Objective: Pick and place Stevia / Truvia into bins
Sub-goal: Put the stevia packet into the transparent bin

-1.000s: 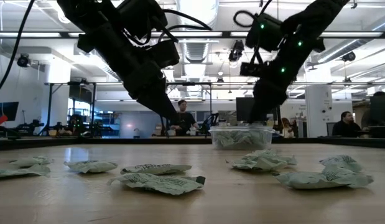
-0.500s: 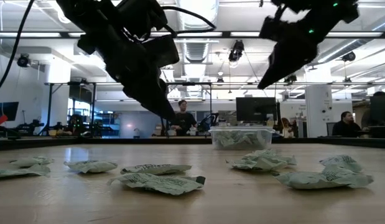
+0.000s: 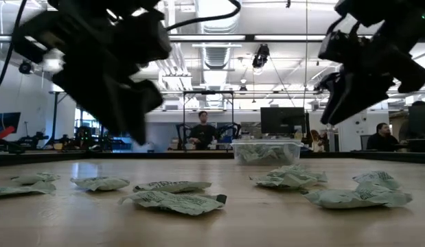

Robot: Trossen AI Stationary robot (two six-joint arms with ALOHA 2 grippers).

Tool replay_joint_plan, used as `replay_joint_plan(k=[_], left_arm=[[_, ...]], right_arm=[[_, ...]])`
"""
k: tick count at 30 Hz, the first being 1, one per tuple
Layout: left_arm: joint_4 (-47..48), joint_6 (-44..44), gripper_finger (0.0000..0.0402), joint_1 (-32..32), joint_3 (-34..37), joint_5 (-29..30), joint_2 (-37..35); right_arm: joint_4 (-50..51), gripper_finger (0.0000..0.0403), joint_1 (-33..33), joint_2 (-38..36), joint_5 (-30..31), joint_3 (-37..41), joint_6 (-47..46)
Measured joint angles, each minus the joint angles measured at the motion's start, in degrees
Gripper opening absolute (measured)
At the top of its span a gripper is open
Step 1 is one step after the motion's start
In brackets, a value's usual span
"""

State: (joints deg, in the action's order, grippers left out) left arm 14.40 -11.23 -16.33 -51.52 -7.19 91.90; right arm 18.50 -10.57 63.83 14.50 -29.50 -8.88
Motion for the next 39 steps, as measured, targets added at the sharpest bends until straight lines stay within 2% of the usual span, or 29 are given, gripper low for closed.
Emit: replay_joint_plan(k=[7, 11, 17, 27, 39], left_arm=[[18.38, -15.25, 0.0205, -3.74, -1.06, 2.29, -2.12], [24.23, -20.35, 0.0205, -5.62, -0.52, 3.28, -2.10], [23.57, -21.35, 0.0205, -8.00, 0.15, 3.35, -2.10], [19.33, -17.51, 0.0205, -10.16, 2.31, 9.49, -2.06], [14.24, -14.99, 0.0205, -11.47, 4.21, 11.05, -2.05]], right_arm=[[-3.96, 0.0129, 0.04, -0.02, 0.05, 0.60, 2.84], [-4.44, 0.0125, 0.05, -0.04, 0.07, -1.01, 3.26], [-4.48, 0.0123, 0.05, -0.04, 0.04, -1.04, 2.61], [-4.64, 0.0125, 0.07, -0.04, 0.04, -1.02, 1.76], [-5.47, 0.0115, 0.07, -0.02, 0.04, -1.02, 1.80]])
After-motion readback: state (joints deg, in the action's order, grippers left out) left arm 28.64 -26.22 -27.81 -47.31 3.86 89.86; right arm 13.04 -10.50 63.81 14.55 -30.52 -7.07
